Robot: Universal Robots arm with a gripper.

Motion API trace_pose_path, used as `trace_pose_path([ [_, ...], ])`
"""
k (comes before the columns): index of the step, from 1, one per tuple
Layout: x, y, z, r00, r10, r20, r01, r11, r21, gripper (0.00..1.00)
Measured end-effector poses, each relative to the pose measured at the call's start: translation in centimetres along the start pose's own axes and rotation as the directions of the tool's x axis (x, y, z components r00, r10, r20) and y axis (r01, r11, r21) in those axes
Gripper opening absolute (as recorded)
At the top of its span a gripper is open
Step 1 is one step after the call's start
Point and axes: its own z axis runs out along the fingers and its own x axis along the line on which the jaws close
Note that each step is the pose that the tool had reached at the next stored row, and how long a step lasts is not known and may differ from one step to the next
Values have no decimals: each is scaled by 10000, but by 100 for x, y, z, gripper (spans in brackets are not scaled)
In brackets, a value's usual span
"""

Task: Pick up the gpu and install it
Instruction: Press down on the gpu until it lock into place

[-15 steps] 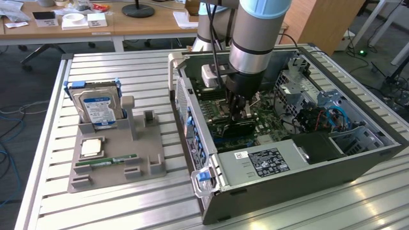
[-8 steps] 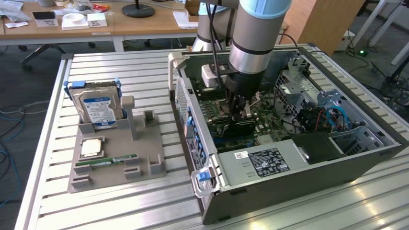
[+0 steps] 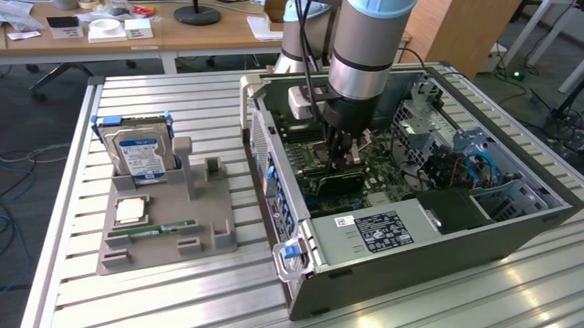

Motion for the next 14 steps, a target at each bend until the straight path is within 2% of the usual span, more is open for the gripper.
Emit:
trace_pose_path([
  [7,0,0,-4,10000,0,-3,0,10000,-2,11],
  [14,-6,-7,-163,10000,-2,-2,2,10000,-1,11],
])
